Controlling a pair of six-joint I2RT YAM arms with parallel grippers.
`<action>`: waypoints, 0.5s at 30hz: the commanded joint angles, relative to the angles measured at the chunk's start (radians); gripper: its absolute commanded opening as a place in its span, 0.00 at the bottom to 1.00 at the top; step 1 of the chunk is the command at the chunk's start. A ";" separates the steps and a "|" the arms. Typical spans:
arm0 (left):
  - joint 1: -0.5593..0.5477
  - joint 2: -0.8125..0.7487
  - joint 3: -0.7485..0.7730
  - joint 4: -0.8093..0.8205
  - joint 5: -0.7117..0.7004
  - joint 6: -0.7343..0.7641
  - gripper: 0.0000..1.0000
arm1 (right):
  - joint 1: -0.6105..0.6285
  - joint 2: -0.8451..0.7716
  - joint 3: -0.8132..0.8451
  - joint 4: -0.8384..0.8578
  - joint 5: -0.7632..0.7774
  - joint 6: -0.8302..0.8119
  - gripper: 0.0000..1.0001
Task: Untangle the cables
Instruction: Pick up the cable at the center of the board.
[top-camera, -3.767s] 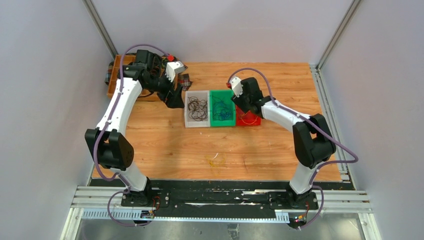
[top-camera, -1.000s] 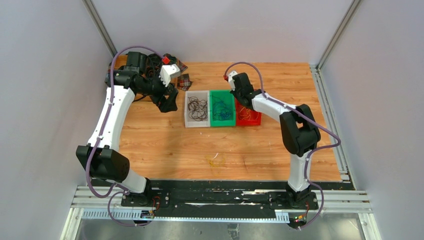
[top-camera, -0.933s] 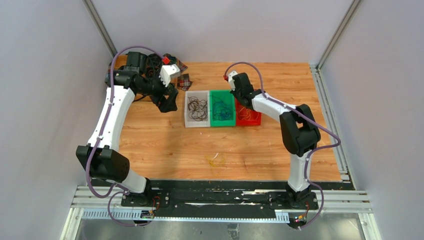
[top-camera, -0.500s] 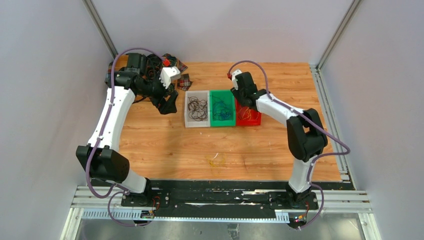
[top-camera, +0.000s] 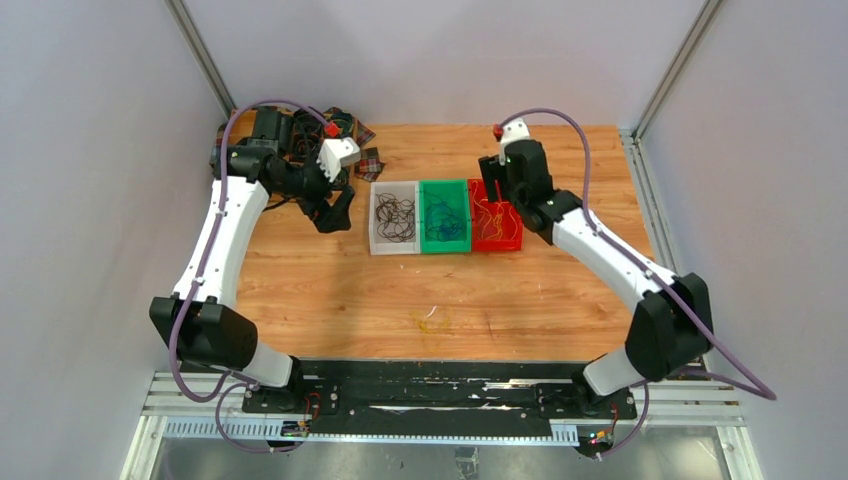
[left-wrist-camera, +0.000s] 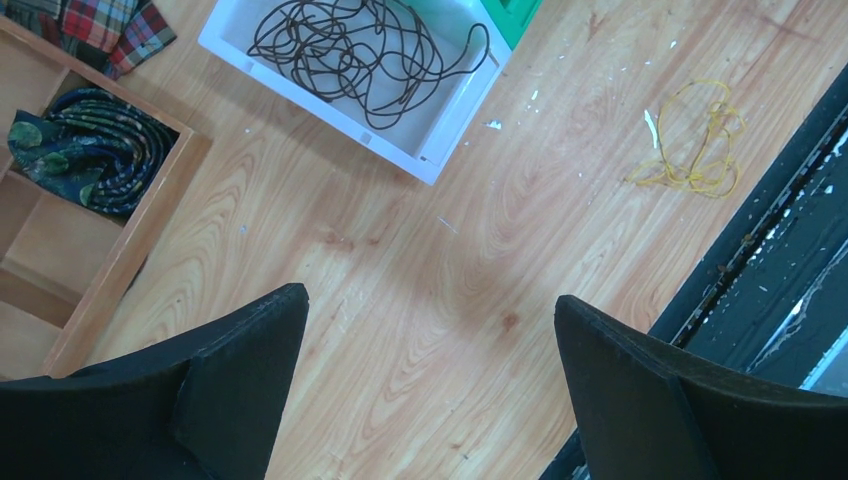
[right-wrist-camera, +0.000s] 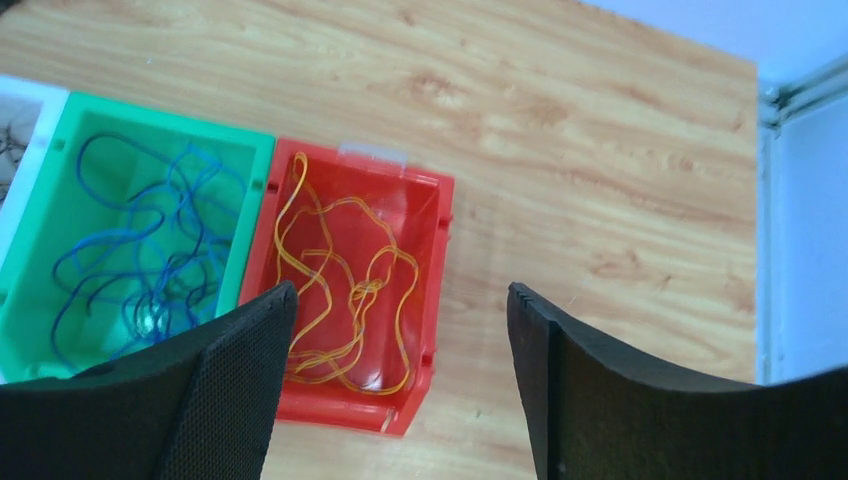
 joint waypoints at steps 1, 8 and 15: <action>0.008 -0.034 -0.013 -0.008 -0.023 0.019 0.98 | -0.002 -0.134 -0.185 0.131 -0.131 0.182 0.77; 0.008 -0.020 -0.071 -0.007 -0.036 0.053 0.98 | 0.309 -0.259 -0.417 0.192 -0.250 0.177 0.74; 0.008 -0.006 -0.073 -0.007 -0.030 0.042 0.98 | 0.624 -0.094 -0.444 0.201 -0.241 0.149 0.67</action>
